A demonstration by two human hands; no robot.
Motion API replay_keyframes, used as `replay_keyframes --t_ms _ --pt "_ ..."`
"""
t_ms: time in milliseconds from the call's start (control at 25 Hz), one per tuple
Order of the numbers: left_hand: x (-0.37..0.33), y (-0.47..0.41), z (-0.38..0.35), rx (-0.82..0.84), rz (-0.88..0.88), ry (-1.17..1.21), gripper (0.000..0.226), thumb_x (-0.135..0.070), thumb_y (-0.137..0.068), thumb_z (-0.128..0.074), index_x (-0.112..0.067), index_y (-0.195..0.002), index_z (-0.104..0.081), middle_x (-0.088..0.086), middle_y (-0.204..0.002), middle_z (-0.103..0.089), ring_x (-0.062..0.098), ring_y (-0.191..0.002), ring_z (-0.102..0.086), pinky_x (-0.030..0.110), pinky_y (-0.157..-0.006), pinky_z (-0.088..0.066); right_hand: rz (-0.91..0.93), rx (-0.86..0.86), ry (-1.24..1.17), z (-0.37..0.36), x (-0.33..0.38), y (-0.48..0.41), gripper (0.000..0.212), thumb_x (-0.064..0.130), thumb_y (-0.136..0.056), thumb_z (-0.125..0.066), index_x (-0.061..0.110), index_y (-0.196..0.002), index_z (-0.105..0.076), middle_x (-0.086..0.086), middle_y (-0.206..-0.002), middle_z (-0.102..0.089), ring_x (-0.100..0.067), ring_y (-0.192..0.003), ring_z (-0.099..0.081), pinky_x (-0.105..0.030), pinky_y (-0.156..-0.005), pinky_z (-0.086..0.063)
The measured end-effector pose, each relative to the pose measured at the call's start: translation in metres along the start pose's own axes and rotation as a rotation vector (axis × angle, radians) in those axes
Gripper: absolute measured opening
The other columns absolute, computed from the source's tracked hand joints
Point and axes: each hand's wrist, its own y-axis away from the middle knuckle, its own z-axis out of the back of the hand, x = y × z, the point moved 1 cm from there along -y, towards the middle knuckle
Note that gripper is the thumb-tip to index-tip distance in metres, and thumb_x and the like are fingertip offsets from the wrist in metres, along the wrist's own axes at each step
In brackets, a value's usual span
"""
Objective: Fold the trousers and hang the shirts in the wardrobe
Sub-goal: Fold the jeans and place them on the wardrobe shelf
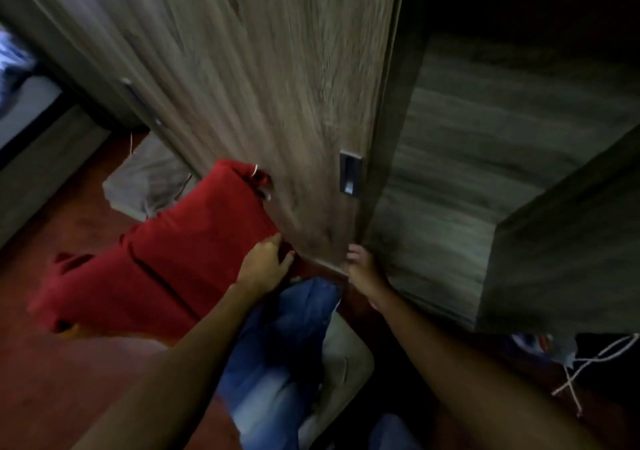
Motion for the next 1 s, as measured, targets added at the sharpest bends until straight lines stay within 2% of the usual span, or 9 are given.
replay_keyframes --t_ms 200,280,400,480,560,640,720,880,1000 --pt "0.056 0.026 -0.102 0.211 0.231 -0.020 0.038 -0.026 -0.090 -0.065 -0.011 -0.125 -0.060 0.016 -0.118 -0.069 0.037 -0.108 -0.064 0.038 -0.083 -0.050 -0.154 0.046 0.031 -0.023 -0.085 -0.025 0.036 -0.002 -0.088 -0.058 0.006 -0.124 -0.058 -0.013 -0.113 -0.063 -0.026 -0.100 -0.061 -0.047 -0.092 -0.053" --pt "0.070 0.018 -0.133 0.239 0.231 -0.010 0.049 -0.027 -0.087 -0.068 -0.010 -0.131 -0.057 0.017 -0.125 -0.065 0.037 -0.115 -0.061 0.040 -0.090 -0.050 -0.191 0.061 0.056 -0.028 -0.110 -0.032 0.034 -0.004 -0.090 -0.057 0.003 -0.123 -0.058 -0.015 -0.109 -0.062 -0.022 -0.094 -0.059 -0.034 -0.079 -0.053" --pt "0.085 0.002 -0.171 0.212 0.282 0.010 0.080 -0.040 -0.075 -0.079 -0.012 -0.142 -0.046 0.019 -0.133 -0.058 0.040 -0.122 -0.054 0.045 -0.097 -0.047 -0.198 0.057 0.086 -0.030 -0.144 -0.039 0.032 -0.007 -0.091 -0.054 -0.004 -0.123 -0.058 -0.018 -0.110 -0.061 -0.019 -0.089 -0.057 -0.018 -0.066 -0.045" --pt "0.093 -0.006 -0.191 0.202 0.343 -0.020 0.111 -0.053 -0.066 -0.084 -0.019 -0.154 -0.026 0.018 -0.139 -0.054 0.039 -0.126 -0.052 0.048 -0.101 -0.044 -0.227 0.066 0.091 -0.029 -0.160 -0.044 0.032 -0.010 -0.090 -0.054 -0.006 -0.122 -0.056 -0.015 -0.106 -0.058 -0.023 -0.095 -0.055 -0.015 -0.062 -0.045" --pt "0.098 -0.007 -0.204 0.246 0.371 -0.142 0.121 -0.060 -0.063 -0.082 -0.023 -0.156 -0.014 0.018 -0.131 -0.061 0.037 -0.120 -0.059 0.046 -0.098 -0.044 -0.250 0.079 0.088 -0.026 -0.171 -0.048 0.035 -0.012 -0.089 -0.054 -0.005 -0.123 -0.056 -0.014 -0.105 -0.058 -0.024 -0.096 -0.055 -0.017 -0.061 -0.045" --pt "0.101 -0.005 -0.212 0.305 0.357 -0.291 0.083 -0.045 -0.080 -0.073 -0.012 -0.147 -0.037 0.019 -0.122 -0.066 0.037 -0.111 -0.063 0.043 -0.093 -0.047 -0.242 0.101 0.106 -0.022 -0.174 -0.048 0.035 -0.011 -0.088 -0.055 -0.004 -0.123 -0.057 -0.015 -0.107 -0.060 -0.023 -0.095 -0.057 -0.019 -0.063 -0.045" --pt "0.094 0.002 -0.209 0.304 0.312 -0.290 0.042 -0.032 -0.095 -0.051 -0.001 -0.121 -0.061 0.023 -0.117 -0.067 0.040 -0.109 -0.063 0.045 -0.092 -0.047 -0.228 0.116 0.126 -0.017 -0.171 -0.046 0.034 -0.010 -0.089 -0.055 -0.003 -0.122 -0.058 -0.015 -0.107 -0.061 -0.021 -0.095 -0.057 -0.019 -0.063 -0.045" --pt "0.081 0.031 -0.164 0.169 0.308 -0.003 0.038 -0.040 -0.083 -0.053 -0.007 -0.068 -0.067 0.021 -0.078 -0.072 0.037 -0.078 -0.067 0.038 -0.071 -0.046 -0.175 0.170 0.175 -0.017 -0.143 -0.036 0.037 -0.012 -0.087 -0.053 0.000 -0.122 -0.058 -0.011 -0.108 -0.061 -0.019 -0.094 -0.056 -0.016 -0.061 -0.044" --pt "0.097 0.056 -0.132 0.131 0.368 0.254 0.024 -0.022 -0.074 -0.056 -0.025 -0.050 -0.055 -0.018 -0.050 -0.058 -0.002 -0.050 -0.051 0.019 -0.052 -0.039 -0.108 0.258 0.218 -0.023 -0.116 -0.024 0.055 -0.017 -0.082 -0.058 0.005 -0.132 -0.050 -0.009 -0.115 -0.057 -0.017 -0.095 -0.053 -0.011 -0.060 -0.045"
